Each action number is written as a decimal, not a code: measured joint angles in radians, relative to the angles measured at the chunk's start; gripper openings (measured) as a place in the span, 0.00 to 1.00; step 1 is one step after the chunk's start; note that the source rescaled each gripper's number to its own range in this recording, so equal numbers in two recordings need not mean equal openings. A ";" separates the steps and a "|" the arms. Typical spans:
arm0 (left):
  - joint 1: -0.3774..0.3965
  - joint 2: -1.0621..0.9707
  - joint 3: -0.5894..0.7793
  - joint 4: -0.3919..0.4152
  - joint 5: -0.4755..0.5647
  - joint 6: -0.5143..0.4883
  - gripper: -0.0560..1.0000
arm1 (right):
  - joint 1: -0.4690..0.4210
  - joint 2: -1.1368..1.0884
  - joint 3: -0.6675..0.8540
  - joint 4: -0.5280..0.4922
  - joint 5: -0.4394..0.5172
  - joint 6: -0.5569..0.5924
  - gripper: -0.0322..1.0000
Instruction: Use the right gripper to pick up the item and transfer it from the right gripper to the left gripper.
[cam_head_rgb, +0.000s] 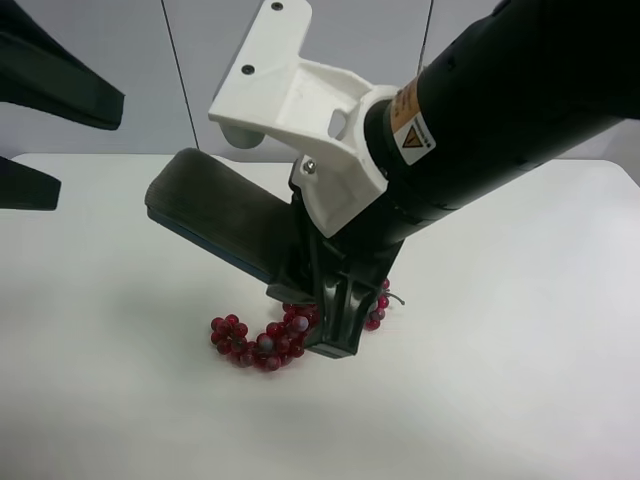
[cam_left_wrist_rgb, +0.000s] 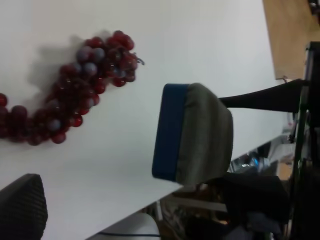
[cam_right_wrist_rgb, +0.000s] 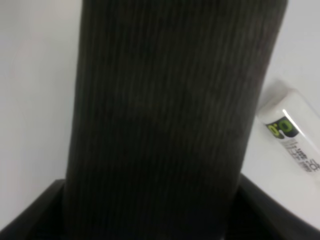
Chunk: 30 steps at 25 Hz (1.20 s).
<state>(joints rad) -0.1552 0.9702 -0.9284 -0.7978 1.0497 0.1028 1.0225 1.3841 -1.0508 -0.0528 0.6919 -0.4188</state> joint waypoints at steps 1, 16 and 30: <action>0.000 0.015 0.000 -0.010 0.000 0.010 1.00 | 0.000 0.000 0.000 0.012 -0.007 -0.008 0.05; 0.000 0.091 0.000 -0.176 0.034 0.093 1.00 | 0.000 0.000 0.000 0.172 -0.194 -0.103 0.04; 0.000 0.091 0.000 -0.253 0.073 0.106 0.14 | 0.000 -0.001 0.000 0.251 -0.269 -0.105 0.04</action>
<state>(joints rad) -0.1552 1.0617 -0.9284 -1.0508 1.1231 0.2086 1.0225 1.3831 -1.0508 0.1981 0.4233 -0.5238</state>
